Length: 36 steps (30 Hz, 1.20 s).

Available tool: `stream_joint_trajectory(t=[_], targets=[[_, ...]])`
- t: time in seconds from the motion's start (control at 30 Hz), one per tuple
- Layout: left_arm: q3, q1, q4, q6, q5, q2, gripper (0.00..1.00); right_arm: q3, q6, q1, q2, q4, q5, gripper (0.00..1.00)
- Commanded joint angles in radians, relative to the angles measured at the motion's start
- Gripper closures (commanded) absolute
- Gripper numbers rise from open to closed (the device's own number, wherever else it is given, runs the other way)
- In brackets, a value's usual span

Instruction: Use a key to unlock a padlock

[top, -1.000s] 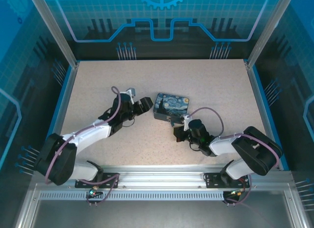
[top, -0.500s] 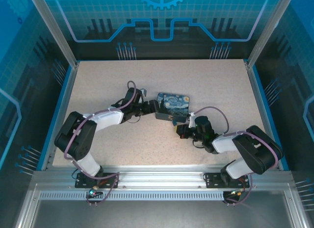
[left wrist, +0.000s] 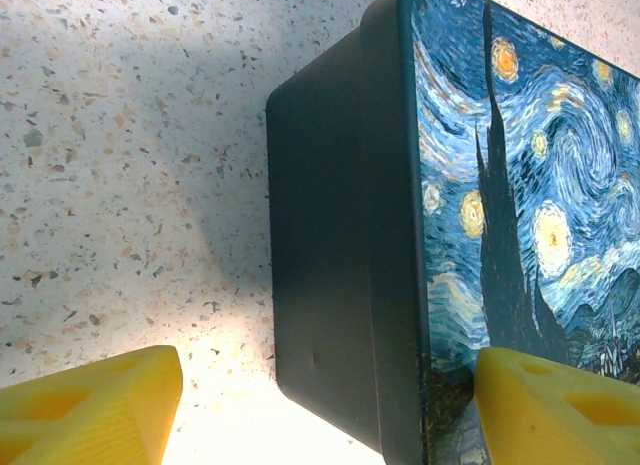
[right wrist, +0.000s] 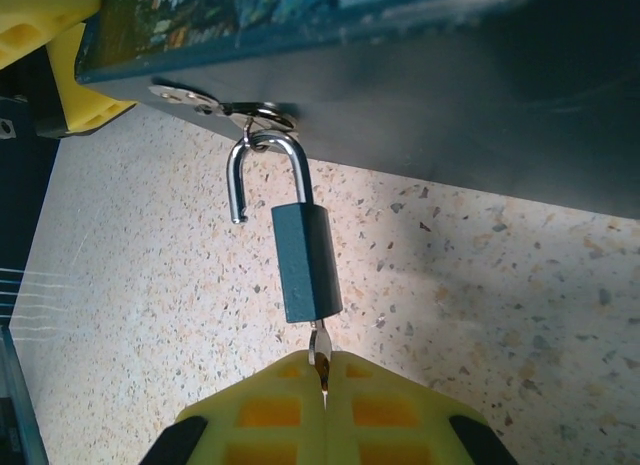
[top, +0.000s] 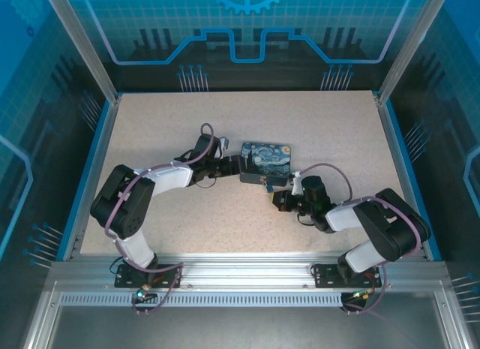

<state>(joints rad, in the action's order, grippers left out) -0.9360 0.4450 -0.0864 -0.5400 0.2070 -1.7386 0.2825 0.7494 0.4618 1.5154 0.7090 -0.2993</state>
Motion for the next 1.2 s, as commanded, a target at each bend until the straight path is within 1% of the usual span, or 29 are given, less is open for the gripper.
stream_joint_trajectory(t=[0.0, 0.1, 0.13, 0.23, 0.37, 0.47, 0.53, 0.6, 0.67, 0.77, 0.9, 1.0, 1.17], targets=[[0.038, 0.0, 0.088, 0.038, -0.029, -0.023, 0.23, -0.004, 0.023, -0.033, 0.017, -0.054, -0.017, 1.0], [0.08, 0.0, 0.083, 0.037, -0.046, 0.007, 0.23, -0.003, 0.027, -0.052, 0.01, -0.065, -0.029, 1.0], [0.096, 0.0, 0.081, 0.034, -0.051, 0.019, 0.23, -0.005, 0.027, -0.056, 0.005, -0.069, -0.027, 0.98], [0.142, 0.0, 0.066, 0.022, -0.058, 0.054, 0.23, -0.006, 0.014, -0.068, -0.017, -0.108, -0.018, 0.87], [0.203, 0.0, 0.043, -0.001, -0.065, 0.099, 0.23, -0.011, -0.024, -0.085, -0.065, -0.175, -0.008, 0.77], [0.241, -0.001, 0.031, -0.017, -0.063, 0.134, 0.23, -0.014, -0.082, -0.096, -0.129, -0.238, -0.004, 0.69], [0.261, 0.0, 0.03, -0.028, -0.058, 0.161, 0.23, -0.007, -0.135, -0.098, -0.172, -0.259, -0.039, 0.6], [0.283, 0.0, 0.031, -0.035, -0.06, 0.19, 0.23, 0.014, -0.186, -0.097, -0.196, -0.275, -0.087, 0.55], [0.305, 0.0, 0.034, -0.041, -0.067, 0.224, 0.23, 0.031, -0.211, -0.099, -0.202, -0.259, -0.142, 0.47], [0.339, 0.0, 0.036, -0.054, -0.072, 0.275, 0.24, 0.073, -0.241, -0.097, -0.172, -0.238, -0.225, 0.38], [0.36, 0.0, 0.041, -0.063, -0.07, 0.308, 0.24, 0.126, -0.245, -0.095, -0.094, -0.232, -0.276, 0.29], [0.368, 0.001, 0.043, -0.067, -0.072, 0.323, 0.24, 0.16, -0.237, -0.083, -0.014, -0.225, -0.304, 0.27], [0.373, 0.001, 0.055, -0.065, -0.081, 0.341, 0.24, 0.196, -0.209, -0.032, 0.125, -0.136, -0.315, 0.27]])
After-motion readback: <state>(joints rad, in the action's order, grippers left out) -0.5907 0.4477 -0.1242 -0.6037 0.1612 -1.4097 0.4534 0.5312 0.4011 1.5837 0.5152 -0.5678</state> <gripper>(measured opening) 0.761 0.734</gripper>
